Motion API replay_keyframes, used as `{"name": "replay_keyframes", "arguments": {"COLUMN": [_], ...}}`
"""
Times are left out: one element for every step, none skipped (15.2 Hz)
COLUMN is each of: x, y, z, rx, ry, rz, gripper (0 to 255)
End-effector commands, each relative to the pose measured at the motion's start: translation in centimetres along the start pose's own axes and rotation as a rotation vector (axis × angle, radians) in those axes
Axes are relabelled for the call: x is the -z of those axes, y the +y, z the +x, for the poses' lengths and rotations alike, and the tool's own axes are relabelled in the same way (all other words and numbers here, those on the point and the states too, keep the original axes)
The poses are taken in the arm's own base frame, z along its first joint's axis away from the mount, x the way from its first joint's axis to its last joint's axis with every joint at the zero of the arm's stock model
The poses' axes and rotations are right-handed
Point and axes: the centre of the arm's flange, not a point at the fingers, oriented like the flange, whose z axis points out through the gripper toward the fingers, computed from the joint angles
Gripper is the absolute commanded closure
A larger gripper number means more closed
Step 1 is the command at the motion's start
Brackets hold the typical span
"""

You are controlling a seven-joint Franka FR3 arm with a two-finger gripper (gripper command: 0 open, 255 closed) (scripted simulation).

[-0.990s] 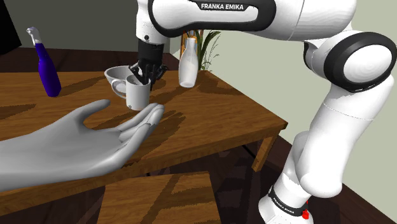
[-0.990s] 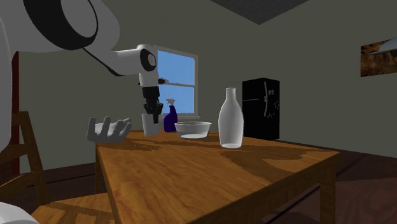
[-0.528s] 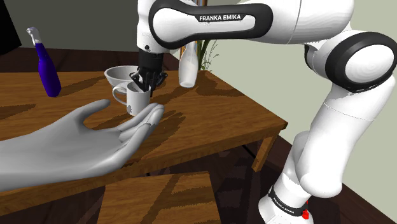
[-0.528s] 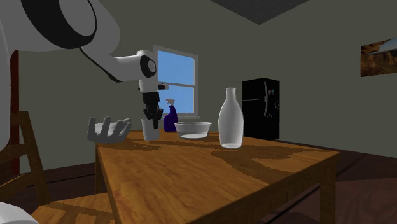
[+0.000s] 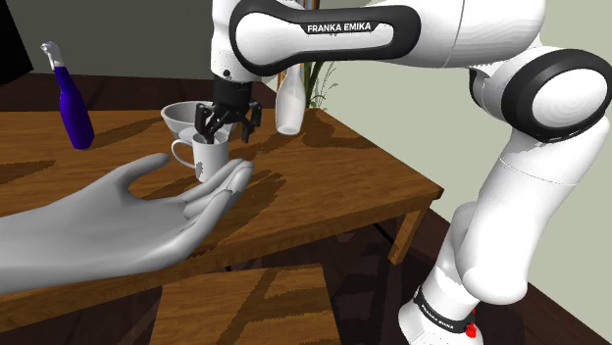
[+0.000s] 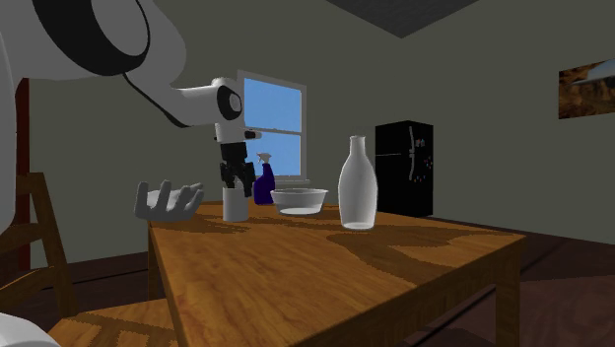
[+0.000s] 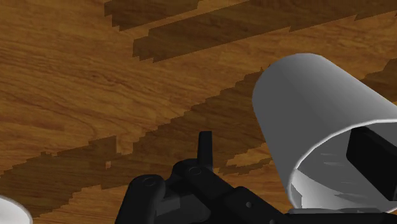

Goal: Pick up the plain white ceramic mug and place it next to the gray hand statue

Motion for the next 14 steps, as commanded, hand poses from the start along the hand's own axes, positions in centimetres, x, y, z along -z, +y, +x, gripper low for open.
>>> {"name": "replay_keyframes", "arguments": {"x": [0.0, 0.0, 1.3, 2.6, 4.0, 5.0, 5.0, 5.0, 5.0, 5.0, 5.0, 5.0, 5.0, 5.0], "y": [0.0, 0.0, 0.0, 0.0, 0.0, 0.0, 0.0, 0.0, 0.0, 0.0, 0.0, 0.0, 0.0, 0.0], "z": [0.0, 0.0, 0.0, 0.0, 0.0, 0.0, 0.0, 0.0, 0.0, 0.0, 0.0, 0.0, 0.0, 0.0], "rx": [0.000, 0.000, 0.000, 0.000, 0.000, 0.000, 0.000, 0.000, 0.000, 0.000, 0.000, 0.000, 0.000, 0.000], "ry": [0.000, 0.000, 0.000, 0.000, 0.000, 0.000, 0.000, 0.000, 0.000, 0.000, 0.000, 0.000, 0.000, 0.000], "rz": [0.000, 0.000, 0.000, 0.000, 0.000, 0.000, 0.000, 0.000, 0.000, 0.000, 0.000, 0.000, 0.000, 0.000], "gripper": [0, 0, 0, 0, 0, 0, 0, 0, 0, 0, 0, 0, 0, 0]}}
